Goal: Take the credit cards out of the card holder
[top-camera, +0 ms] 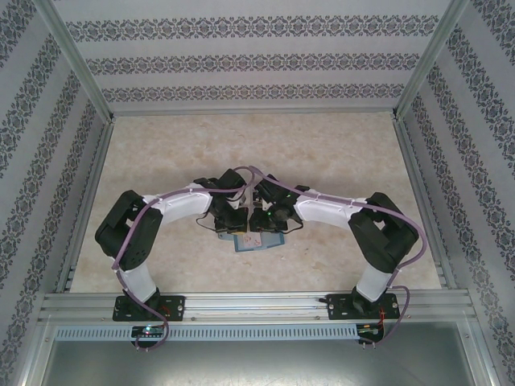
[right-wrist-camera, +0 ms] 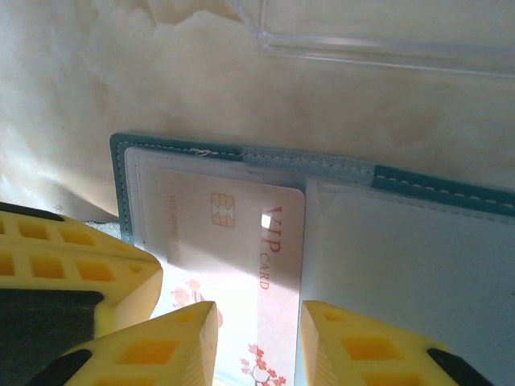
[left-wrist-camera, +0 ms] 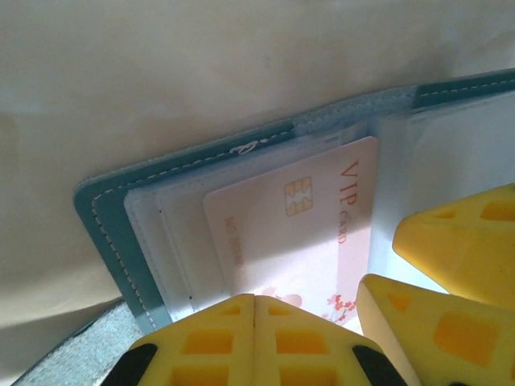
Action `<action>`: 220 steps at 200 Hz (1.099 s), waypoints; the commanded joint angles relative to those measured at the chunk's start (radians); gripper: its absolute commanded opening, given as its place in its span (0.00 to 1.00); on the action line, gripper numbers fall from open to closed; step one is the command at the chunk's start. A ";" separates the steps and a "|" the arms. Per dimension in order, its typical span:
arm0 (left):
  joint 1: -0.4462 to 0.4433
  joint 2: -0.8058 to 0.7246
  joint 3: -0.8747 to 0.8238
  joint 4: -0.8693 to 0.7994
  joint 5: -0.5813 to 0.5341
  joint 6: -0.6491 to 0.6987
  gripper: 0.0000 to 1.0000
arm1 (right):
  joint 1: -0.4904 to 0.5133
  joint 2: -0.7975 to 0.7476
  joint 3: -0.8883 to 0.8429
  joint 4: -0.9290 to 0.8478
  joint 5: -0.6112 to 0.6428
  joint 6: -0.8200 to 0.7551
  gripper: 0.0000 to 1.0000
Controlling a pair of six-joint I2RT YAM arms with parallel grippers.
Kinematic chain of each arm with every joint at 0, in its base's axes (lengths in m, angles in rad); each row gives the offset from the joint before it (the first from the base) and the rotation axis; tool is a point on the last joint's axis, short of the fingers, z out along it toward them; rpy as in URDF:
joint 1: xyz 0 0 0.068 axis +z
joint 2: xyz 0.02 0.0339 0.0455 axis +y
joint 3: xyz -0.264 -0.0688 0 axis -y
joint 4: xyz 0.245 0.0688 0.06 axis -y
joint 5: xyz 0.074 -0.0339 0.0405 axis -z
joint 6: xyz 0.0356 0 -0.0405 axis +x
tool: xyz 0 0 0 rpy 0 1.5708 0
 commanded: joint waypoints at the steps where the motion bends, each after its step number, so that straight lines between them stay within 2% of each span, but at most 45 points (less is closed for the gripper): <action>1: -0.012 0.025 -0.004 -0.019 0.002 0.006 0.00 | -0.011 0.031 0.003 0.008 -0.018 -0.015 0.33; 61: -0.012 0.034 -0.014 -0.049 -0.050 0.018 0.00 | -0.013 0.057 -0.002 0.027 -0.033 -0.014 0.33; 220: -0.012 0.064 -0.012 -0.049 -0.052 0.023 0.00 | -0.057 -0.026 -0.098 0.196 -0.183 0.041 0.25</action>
